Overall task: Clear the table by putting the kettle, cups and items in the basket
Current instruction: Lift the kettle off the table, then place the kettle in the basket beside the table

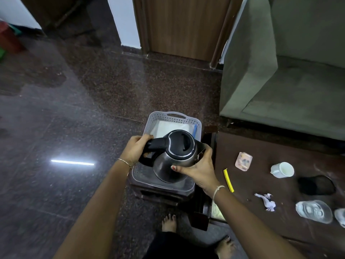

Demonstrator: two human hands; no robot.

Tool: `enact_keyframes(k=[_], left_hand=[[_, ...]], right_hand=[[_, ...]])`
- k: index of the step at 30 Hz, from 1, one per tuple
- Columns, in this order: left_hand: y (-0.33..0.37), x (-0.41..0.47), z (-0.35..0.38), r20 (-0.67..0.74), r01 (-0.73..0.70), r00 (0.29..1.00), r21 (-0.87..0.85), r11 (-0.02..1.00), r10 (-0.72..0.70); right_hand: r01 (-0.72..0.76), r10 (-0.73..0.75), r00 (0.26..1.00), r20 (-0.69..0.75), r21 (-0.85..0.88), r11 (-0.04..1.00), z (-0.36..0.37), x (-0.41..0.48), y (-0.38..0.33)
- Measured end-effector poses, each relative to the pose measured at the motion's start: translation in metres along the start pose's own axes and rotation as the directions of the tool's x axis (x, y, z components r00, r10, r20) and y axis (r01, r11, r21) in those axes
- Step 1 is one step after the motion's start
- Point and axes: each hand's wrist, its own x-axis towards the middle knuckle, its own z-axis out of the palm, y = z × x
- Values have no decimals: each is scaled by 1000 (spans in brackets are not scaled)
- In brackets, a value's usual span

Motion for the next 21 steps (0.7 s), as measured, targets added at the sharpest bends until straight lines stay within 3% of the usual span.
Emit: enact_keyframes(k=[7, 21], left_hand=[[-20, 13, -3, -64, 32, 998, 247, 968, -17], [-52, 18, 2, -133, 92, 990, 281, 955, -57]], right_hand=[[-22, 15, 997, -71, -94, 995, 25, -1, 16], [-69, 56, 992, -115, -116, 991, 43, -4, 44]])
